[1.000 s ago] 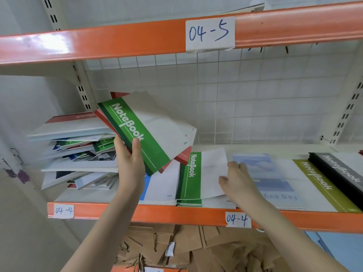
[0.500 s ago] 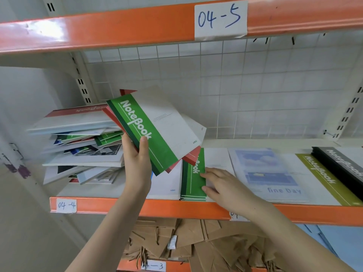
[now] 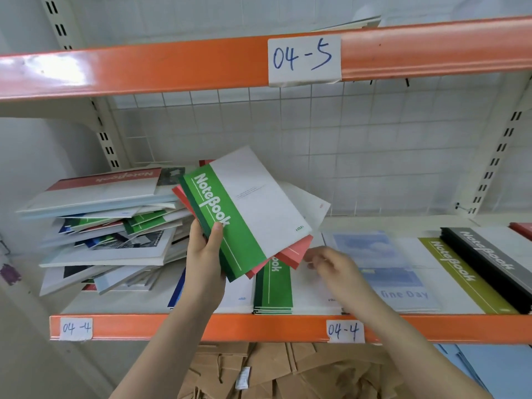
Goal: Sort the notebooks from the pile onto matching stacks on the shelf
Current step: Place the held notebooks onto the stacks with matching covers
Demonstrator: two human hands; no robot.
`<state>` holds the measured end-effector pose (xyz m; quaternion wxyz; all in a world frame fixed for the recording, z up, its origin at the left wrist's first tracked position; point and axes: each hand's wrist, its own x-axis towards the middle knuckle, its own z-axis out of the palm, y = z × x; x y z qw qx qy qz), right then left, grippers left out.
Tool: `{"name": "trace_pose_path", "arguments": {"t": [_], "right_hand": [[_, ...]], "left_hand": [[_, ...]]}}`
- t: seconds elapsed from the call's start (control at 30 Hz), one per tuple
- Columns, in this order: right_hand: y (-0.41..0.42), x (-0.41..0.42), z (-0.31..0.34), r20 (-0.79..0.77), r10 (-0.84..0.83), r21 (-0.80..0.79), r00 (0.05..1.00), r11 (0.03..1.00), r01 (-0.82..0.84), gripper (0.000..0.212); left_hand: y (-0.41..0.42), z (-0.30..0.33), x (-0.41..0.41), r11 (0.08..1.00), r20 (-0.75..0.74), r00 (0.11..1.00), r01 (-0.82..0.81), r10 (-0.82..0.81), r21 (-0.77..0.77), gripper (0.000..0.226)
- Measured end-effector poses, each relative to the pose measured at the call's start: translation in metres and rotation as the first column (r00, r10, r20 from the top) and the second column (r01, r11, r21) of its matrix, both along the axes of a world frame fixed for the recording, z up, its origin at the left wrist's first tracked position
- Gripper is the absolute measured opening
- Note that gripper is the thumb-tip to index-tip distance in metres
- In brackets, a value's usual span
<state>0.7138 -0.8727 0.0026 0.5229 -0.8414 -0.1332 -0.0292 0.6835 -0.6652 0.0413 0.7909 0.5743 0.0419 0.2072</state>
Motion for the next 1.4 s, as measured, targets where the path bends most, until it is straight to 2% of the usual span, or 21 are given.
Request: {"name": "trace_pose_path", "arguments": {"t": [0.03, 0.1, 0.17, 0.3, 0.33, 0.4, 0.47, 0.53, 0.67, 0.77, 0.87, 1.0, 1.17, 1.3, 1.4], "right_hand": [[-0.006, 0.001, 0.009, -0.115, -0.028, 0.229, 0.993, 0.972, 0.054, 0.023], [-0.018, 0.001, 0.026, -0.262, 0.065, 0.576, 0.963, 0.811, 0.101, 0.024], [-0.029, -0.001, 0.036, -0.303, 0.141, 0.686, 0.943, 0.719, 0.113, 0.030], [-0.043, 0.005, 0.033, -0.378, 0.169, 0.743, 0.910, 0.641, 0.190, 0.045], [-0.046, 0.007, 0.030, -0.382, 0.156, 0.729, 0.911, 0.657, 0.193, 0.043], [-0.052, 0.009, 0.021, -0.311, 0.108, 0.612, 0.944, 0.783, 0.112, 0.037], [-0.056, 0.010, 0.012, -0.279, 0.038, 0.477, 0.960, 0.873, 0.104, 0.052], [-0.059, 0.011, 0.008, -0.289, -0.038, 0.443, 0.956, 0.881, 0.169, 0.048], [-0.071, 0.017, 0.010, -0.294, -0.120, 0.411, 0.948, 0.880, 0.239, 0.019], [-0.081, 0.019, 0.018, -0.271, -0.164, 0.356, 0.948, 0.898, 0.257, 0.011], [-0.092, 0.025, 0.025, -0.203, -0.241, 0.222, 0.949, 0.933, 0.285, 0.014], [-0.104, 0.034, 0.027, -0.102, -0.358, 0.166, 0.928, 0.914, 0.370, 0.015], [-0.082, 0.033, 0.016, -0.064, -0.266, 0.032, 0.962, 0.963, 0.268, 0.018], [-0.050, 0.023, 0.008, -0.059, -0.199, -0.008, 0.978, 0.980, 0.199, 0.029], [-0.030, 0.015, 0.006, -0.064, -0.145, -0.150, 0.987, 0.980, 0.134, 0.041]], "left_hand": [[-0.003, -0.001, 0.000, 0.999, -0.020, 0.999, 0.040, -0.040, -0.025, 0.021], [-0.012, -0.003, 0.001, 0.995, -0.047, 0.995, 0.092, -0.093, -0.030, 0.022], [-0.027, -0.006, 0.002, 0.993, -0.066, 0.991, 0.120, -0.120, -0.008, 0.021], [-0.058, -0.010, 0.005, 0.995, -0.111, 0.990, 0.085, -0.090, -0.043, 0.024], [-0.064, -0.010, 0.006, 0.998, -0.123, 0.990, 0.065, -0.068, -0.027, 0.026], [-0.075, -0.012, 0.006, 0.999, -0.140, 0.989, 0.040, -0.037, 0.016, 0.028], [-0.086, -0.015, 0.005, 0.998, -0.151, 0.987, 0.057, -0.055, 0.010, 0.022], [-0.094, -0.015, 0.004, 0.995, -0.160, 0.982, 0.093, -0.098, -0.041, 0.019], [-0.098, -0.019, 0.004, 0.991, -0.160, 0.980, 0.111, -0.122, -0.074, 0.018], [-0.096, -0.022, 0.006, 0.990, -0.166, 0.980, 0.097, -0.114, -0.105, 0.029], [-0.089, -0.020, 0.002, 0.998, -0.124, 0.991, 0.043, -0.048, -0.039, 0.031], [-0.056, 0.003, -0.002, 0.982, 0.070, 0.992, -0.117, 0.108, 0.147, 0.021], [-0.020, 0.028, -0.007, 0.912, 0.271, 0.919, -0.348, 0.286, 0.218, 0.020], [-0.010, 0.025, -0.012, 0.899, 0.263, 0.907, -0.385, 0.327, 0.209, 0.020], [-0.008, 0.019, -0.015, 0.909, 0.242, 0.915, -0.371, 0.323, 0.191, 0.019]]}}
